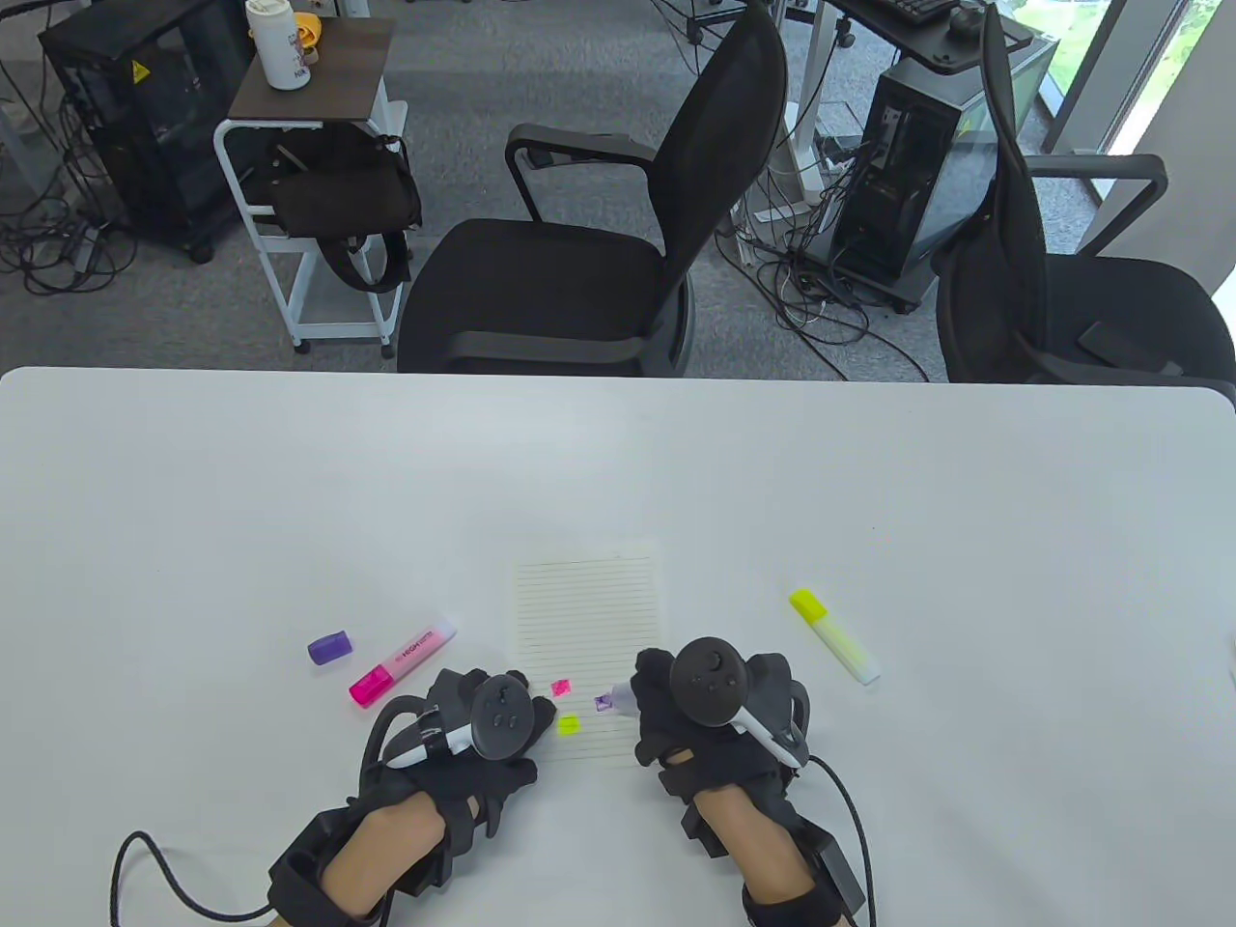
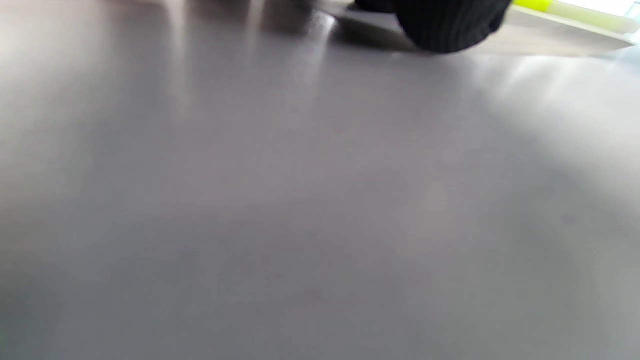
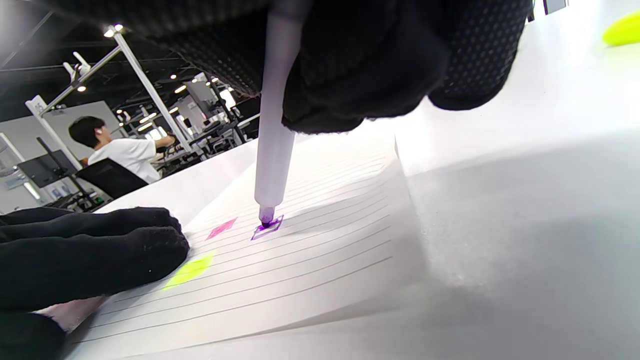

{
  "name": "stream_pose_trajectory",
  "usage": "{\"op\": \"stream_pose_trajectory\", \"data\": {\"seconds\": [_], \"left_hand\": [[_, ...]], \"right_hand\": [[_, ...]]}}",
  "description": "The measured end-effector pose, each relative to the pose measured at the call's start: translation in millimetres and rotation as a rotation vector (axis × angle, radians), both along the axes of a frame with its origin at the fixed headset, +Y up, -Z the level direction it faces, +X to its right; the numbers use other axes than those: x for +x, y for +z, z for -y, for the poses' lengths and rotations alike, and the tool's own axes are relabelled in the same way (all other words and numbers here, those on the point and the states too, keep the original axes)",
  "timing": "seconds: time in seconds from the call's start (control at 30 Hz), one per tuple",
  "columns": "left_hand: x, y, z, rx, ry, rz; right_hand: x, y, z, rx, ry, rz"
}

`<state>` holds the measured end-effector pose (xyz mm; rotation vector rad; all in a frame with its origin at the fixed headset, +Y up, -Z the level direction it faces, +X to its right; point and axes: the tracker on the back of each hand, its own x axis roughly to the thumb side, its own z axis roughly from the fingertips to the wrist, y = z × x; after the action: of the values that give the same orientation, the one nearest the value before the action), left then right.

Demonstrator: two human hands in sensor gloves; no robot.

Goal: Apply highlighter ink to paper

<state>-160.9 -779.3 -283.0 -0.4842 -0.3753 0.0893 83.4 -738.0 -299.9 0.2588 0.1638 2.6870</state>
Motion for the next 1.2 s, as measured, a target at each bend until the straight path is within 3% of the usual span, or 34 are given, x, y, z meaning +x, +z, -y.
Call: {"op": "stream_pose_trajectory", "data": {"seconds": [0.1, 0.3, 0.47, 0.63, 0.8, 0.97, 1.2], "left_hand": [[0.0, -0.1, 0.2, -0.001, 0.001, 0.000], [0.0, -0.3, 0.6, -0.001, 0.001, -0.001], [0.0, -0.5, 0.8, -0.001, 0.001, 0.000], [0.0, -0.6, 0.9, -0.001, 0.001, 0.000], [0.1, -0.5, 0.9, -0.001, 0.001, 0.000], [-0.1, -0.6, 0.7, -0.001, 0.001, -0.001], [0.1, -0.7, 1.1, -0.002, 0.001, -0.001]], "right_hand": [[0.9, 0.7, -2.7, -0.040, -0.004, -0.010], [-1.7, 0.5, 1.7, 0.002, -0.016, -0.012], [-1.4, 1.8, -2.2, -0.042, -0.009, -0.024], [-2.0, 1.2, 0.8, 0.013, -0.004, -0.009], [-1.0, 1.5, -2.0, -0.033, -0.003, -0.020], [-1.1, 1.3, -0.1, 0.014, 0.001, -0.004], [-1.2, 1.9, -2.6, -0.016, 0.005, -0.015]]}}
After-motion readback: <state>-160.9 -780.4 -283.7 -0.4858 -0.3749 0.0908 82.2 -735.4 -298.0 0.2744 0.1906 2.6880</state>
